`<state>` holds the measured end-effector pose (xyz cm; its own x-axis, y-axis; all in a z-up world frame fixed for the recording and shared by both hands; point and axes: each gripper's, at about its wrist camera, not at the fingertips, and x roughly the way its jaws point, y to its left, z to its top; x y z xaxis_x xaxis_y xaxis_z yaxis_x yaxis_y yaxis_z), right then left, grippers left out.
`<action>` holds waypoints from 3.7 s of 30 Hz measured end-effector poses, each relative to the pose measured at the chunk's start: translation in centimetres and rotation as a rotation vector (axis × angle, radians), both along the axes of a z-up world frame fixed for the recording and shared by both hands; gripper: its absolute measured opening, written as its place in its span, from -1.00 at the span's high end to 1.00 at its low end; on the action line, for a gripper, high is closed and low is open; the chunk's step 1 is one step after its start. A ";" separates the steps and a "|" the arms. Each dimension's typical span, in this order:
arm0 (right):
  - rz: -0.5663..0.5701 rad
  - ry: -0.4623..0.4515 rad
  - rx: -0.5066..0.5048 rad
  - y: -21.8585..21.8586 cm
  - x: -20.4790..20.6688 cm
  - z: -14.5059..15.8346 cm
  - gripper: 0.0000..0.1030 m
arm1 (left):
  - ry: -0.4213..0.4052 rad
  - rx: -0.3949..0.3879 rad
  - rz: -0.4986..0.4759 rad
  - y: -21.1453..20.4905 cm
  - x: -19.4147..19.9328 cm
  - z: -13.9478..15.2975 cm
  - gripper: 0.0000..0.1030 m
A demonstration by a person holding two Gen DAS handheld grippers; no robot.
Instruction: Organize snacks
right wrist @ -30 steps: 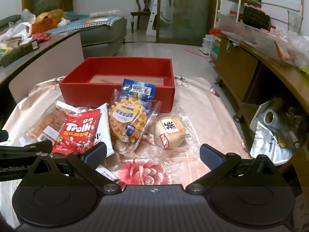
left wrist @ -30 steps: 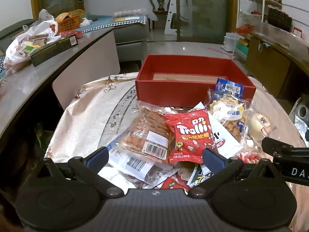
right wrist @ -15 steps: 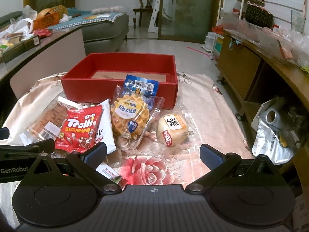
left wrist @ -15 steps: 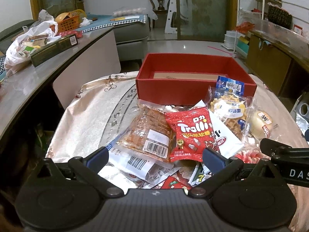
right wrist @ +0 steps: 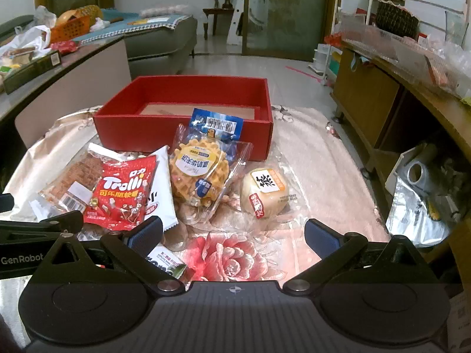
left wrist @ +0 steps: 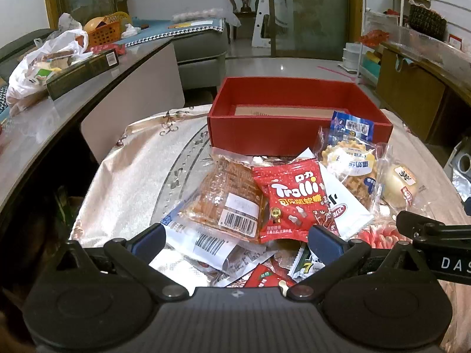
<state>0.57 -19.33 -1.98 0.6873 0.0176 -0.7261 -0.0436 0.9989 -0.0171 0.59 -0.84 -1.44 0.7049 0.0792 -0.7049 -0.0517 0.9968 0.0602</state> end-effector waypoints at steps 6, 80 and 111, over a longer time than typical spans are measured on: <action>-0.001 0.007 0.000 0.0 0.0 -0.1 -1.00 | 0.011 -0.002 0.000 0.0 0.0 0.0 -0.90; 0.356 0.109 0.033 7.1 7.1 0.8 -0.95 | 0.073 0.030 0.027 6.8 6.7 -0.5 -0.84; 0.315 0.297 0.088 3.3 6.5 -1.6 -0.44 | 0.098 -0.043 -0.029 5.5 6.9 -0.3 -0.81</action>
